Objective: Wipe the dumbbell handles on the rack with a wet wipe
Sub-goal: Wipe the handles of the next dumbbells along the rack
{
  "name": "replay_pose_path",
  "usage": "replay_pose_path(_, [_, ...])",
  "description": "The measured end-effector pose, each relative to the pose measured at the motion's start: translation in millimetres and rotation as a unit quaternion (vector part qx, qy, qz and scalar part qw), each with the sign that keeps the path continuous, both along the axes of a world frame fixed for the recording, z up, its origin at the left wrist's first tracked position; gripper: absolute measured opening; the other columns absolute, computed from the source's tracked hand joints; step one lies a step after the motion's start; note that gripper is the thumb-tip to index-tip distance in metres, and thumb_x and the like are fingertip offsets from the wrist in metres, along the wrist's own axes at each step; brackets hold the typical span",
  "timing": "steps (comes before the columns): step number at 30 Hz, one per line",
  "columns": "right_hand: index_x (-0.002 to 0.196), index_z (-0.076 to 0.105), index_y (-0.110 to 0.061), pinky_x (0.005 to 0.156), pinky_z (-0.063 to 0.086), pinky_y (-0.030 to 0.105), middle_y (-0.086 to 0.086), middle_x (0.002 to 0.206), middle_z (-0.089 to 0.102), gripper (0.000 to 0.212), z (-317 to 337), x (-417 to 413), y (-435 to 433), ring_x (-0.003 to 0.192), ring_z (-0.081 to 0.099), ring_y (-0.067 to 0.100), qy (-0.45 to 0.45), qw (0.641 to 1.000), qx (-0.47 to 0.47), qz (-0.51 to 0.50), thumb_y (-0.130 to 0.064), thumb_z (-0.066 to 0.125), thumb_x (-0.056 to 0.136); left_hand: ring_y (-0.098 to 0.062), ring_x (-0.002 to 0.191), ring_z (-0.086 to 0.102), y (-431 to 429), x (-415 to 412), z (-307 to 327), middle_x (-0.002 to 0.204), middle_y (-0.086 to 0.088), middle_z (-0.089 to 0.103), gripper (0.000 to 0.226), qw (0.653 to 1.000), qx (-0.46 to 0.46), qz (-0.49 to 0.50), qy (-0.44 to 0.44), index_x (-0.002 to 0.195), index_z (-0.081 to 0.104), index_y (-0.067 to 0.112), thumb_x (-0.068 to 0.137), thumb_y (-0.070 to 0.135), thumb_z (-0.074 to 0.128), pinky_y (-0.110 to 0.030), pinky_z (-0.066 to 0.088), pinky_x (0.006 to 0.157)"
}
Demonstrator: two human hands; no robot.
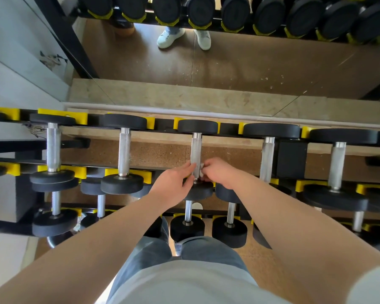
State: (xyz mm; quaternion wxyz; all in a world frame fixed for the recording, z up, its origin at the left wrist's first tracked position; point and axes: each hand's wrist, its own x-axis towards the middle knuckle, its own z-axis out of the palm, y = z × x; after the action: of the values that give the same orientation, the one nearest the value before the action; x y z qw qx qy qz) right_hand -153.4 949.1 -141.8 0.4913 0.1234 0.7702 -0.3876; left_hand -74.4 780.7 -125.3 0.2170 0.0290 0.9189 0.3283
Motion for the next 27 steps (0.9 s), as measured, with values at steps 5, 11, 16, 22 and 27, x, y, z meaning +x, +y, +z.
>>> replay_pose_path(5, [0.109,0.071,-0.015,0.085,0.063,0.039,0.013,0.105,0.074,0.027,0.6,-13.8,-7.6,0.1,0.073,0.028,-0.021,0.99,-0.047,-0.129,0.001,0.051,0.1,-0.021,0.142,0.047,11.2,-7.1,3.0,0.171,0.004,-0.005,0.069,0.997,-0.046,-0.042,-0.036,0.164,0.003,0.022,0.108,0.047,0.034,-0.035,0.053,0.102])
replay_pose_path(11, [0.113,0.072,-0.019,0.083,0.063,0.037,0.011,0.112,0.075,0.036,2.0,-28.1,-15.0,0.105,0.072,0.028,0.036,0.958,-0.12,-0.258,0.001,0.044,0.103,-0.023,0.124,0.062,15.2,-5.4,6.9,0.169,-0.002,-0.021,0.075,0.992,-0.068,-0.08,-0.075,0.163,-0.009,0.018,0.108,0.05,0.03,-0.034,0.056,0.094])
replay_pose_path(16, [0.1,0.071,-0.011,0.092,0.061,0.037,0.015,0.109,0.073,0.019,6.3,-6.5,-2.9,0.104,0.072,0.026,-0.029,0.999,0.004,0.032,-0.004,0.053,0.101,-0.022,0.117,0.064,-2.7,3.0,2.9,0.172,0.0,-0.007,0.067,0.984,-0.083,-0.149,-0.049,0.164,0.003,0.022,0.108,0.051,0.025,-0.032,0.054,0.09])
replay_pose_path(22, [0.117,0.067,-0.008,0.067,0.061,0.032,0.014,0.104,0.071,0.032,6.9,-26.9,-11.5,0.093,0.07,0.026,-0.012,0.948,-0.153,-0.28,0.008,0.047,0.1,-0.019,0.123,0.062,-5.1,10.8,5.6,0.166,0.004,0.029,0.06,0.991,-0.026,-0.103,-0.078,0.163,0.014,0.026,0.109,0.047,0.028,-0.036,0.054,0.098])
replay_pose_path(27, [0.11,0.072,-0.016,0.074,0.062,0.03,0.008,0.109,0.073,0.025,6.9,-22.2,-14.3,0.098,0.071,0.024,0.092,0.965,-0.086,-0.232,-0.004,0.052,0.102,-0.016,0.099,0.067,12.8,-1.6,8.5,0.136,0.002,0.057,0.052,0.996,0.042,-0.024,-0.08,0.151,0.022,0.019,0.108,0.047,0.031,-0.042,0.059,0.085])
